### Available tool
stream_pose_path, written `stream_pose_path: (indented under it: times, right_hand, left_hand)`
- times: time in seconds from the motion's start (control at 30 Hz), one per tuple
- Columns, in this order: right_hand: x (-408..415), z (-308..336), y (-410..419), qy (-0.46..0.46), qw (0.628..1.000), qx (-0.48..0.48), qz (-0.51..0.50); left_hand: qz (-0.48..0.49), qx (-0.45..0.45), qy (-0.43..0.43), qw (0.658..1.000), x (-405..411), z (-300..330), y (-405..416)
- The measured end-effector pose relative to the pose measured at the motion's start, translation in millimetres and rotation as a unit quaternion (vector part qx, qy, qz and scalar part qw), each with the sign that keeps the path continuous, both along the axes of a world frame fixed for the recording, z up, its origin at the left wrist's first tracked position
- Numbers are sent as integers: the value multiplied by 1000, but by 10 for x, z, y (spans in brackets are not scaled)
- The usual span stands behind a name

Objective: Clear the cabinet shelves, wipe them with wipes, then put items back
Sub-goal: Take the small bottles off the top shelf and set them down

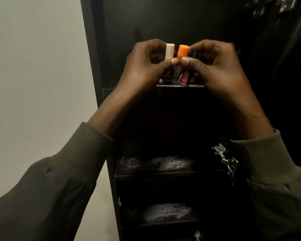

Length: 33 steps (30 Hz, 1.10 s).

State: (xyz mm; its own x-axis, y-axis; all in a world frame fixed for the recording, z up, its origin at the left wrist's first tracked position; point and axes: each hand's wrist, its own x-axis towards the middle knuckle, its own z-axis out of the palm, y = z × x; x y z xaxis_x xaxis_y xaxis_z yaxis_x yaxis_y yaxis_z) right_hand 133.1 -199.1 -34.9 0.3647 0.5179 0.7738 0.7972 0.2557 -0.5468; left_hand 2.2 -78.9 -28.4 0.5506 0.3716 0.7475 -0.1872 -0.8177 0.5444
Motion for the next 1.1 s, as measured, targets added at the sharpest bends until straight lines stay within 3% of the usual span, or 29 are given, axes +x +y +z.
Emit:
stream_pose_path:
  times: [0.33, 0.53, 0.83, 1.1]
  right_hand:
    - [-418, -704, -294, 40, 994, -50, 92]
    - [-516, -1778, -268, 86, 974, -177, 111]
    - [-655, -3455, -325, 182, 925, -316, 109]
    - [-746, -4609, -462, 193, 885, -412, 104]
  left_hand:
    - [-53, -80, 20, 995, -570, -845, -243]
    - [-6, -168, 93, 981, -754, -1979, -313]
    - [58, -295, 231, 925, -922, -3645, -457]
    - [67, -298, 330, 893, -1098, -4724, -587]
